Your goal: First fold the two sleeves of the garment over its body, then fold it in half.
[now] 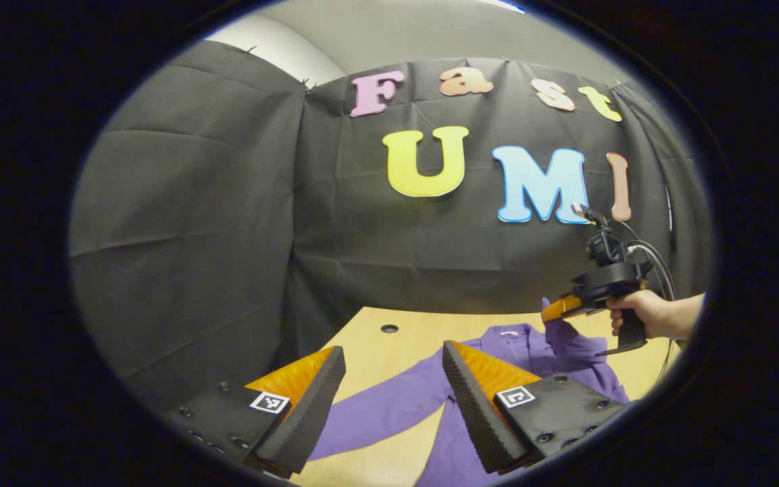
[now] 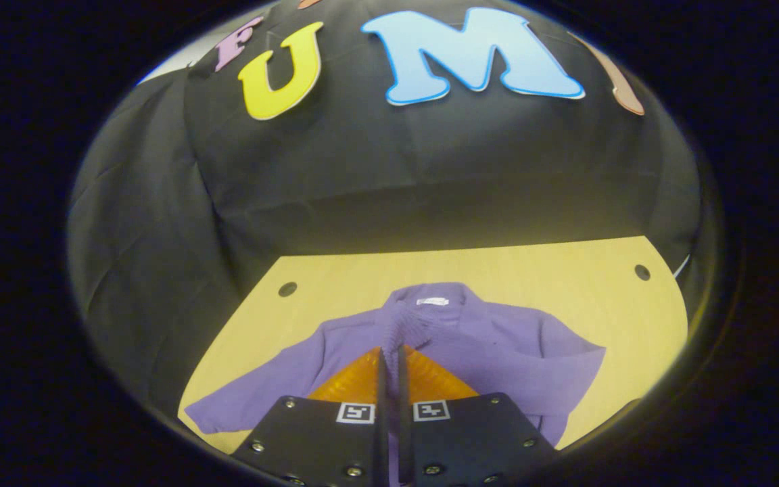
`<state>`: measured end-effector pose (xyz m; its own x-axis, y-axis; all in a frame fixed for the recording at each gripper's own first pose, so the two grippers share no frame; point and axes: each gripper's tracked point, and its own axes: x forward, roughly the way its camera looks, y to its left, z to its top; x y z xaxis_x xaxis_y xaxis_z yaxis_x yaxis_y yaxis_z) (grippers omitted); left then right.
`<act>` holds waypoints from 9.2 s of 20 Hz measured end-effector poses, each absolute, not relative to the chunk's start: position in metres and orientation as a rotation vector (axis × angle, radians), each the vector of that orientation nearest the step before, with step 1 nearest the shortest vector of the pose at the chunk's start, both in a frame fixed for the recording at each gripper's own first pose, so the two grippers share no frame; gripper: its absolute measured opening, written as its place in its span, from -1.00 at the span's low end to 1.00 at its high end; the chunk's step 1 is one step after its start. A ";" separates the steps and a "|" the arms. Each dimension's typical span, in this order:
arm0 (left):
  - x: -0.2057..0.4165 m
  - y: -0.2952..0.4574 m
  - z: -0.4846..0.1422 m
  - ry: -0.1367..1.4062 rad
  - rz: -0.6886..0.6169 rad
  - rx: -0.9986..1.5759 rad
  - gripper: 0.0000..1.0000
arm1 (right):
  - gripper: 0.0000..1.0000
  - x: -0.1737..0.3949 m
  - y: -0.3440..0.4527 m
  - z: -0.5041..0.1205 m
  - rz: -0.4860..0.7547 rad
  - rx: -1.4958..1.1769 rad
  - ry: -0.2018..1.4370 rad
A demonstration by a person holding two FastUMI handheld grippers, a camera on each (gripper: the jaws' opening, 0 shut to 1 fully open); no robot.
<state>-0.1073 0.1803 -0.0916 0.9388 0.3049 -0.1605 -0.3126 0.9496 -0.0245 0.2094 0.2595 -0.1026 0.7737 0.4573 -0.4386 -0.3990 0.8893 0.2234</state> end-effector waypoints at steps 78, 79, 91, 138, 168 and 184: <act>-0.049 0.282 -0.275 0.611 0.628 -0.489 -0.86 | 0.68 0.064 0.091 -0.089 0.250 0.023 0.312; -0.042 0.275 -0.267 0.602 0.608 -0.482 -0.86 | 0.68 0.063 0.088 -0.090 0.249 0.031 0.313; 0.094 0.126 -0.180 0.501 0.307 -0.466 -0.87 | 0.68 0.075 0.042 -0.097 0.223 0.061 0.307; 0.162 -0.139 -0.182 0.547 -0.221 -0.175 0.94 | 0.67 0.040 -0.021 -0.164 0.128 0.066 0.402; -0.142 0.087 -0.322 0.863 -0.058 -0.083 0.96 | 0.65 -0.093 0.000 -0.311 0.012 0.069 0.770; -0.161 0.064 -0.335 0.836 -0.094 -0.025 0.70 | 0.89 -0.104 0.021 -0.327 0.061 0.095 0.807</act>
<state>-0.1609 0.0644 -0.3352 0.6664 -0.0932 -0.7398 0.0735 0.9955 -0.0591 -0.1037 0.0207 -0.3272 0.6901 0.0911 -0.7179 -0.0182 0.9939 0.1086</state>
